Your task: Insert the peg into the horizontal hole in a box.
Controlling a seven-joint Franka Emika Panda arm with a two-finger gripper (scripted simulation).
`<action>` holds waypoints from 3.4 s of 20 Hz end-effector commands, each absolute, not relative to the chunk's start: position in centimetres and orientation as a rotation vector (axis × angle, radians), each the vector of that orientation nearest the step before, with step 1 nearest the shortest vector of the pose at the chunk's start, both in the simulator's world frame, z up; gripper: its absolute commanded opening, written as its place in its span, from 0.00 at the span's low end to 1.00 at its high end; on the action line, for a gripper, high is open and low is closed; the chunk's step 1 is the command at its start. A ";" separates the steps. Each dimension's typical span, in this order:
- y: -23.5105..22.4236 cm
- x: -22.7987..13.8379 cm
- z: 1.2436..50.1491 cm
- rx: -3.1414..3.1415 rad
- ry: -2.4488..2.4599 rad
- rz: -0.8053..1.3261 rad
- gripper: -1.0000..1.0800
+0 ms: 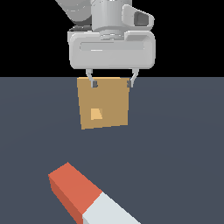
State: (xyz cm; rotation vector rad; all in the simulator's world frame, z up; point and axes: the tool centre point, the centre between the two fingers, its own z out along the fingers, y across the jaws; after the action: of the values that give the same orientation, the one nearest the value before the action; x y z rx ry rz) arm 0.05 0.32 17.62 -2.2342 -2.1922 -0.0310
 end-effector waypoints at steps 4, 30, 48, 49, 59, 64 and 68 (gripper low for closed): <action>0.2 0.0 17.6 -2.230 -2.197 -0.031 0.96; -8.5 -2.4 13.4 -1.815 -2.555 -0.020 0.96; -17.6 -1.3 9.3 -1.347 -2.834 -0.008 0.96; -18.1 -1.1 9.0 -1.319 -2.848 -0.008 0.96; -21.7 0.7 7.3 -1.102 -2.941 -0.002 0.96; -22.5 1.2 6.9 -1.049 -2.961 0.000 0.96; -22.7 1.4 6.8 -1.036 -2.966 0.000 0.96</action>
State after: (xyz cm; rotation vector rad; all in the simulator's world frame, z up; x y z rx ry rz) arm 1.30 -22.68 6.84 -1.0420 -2.9634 0.0001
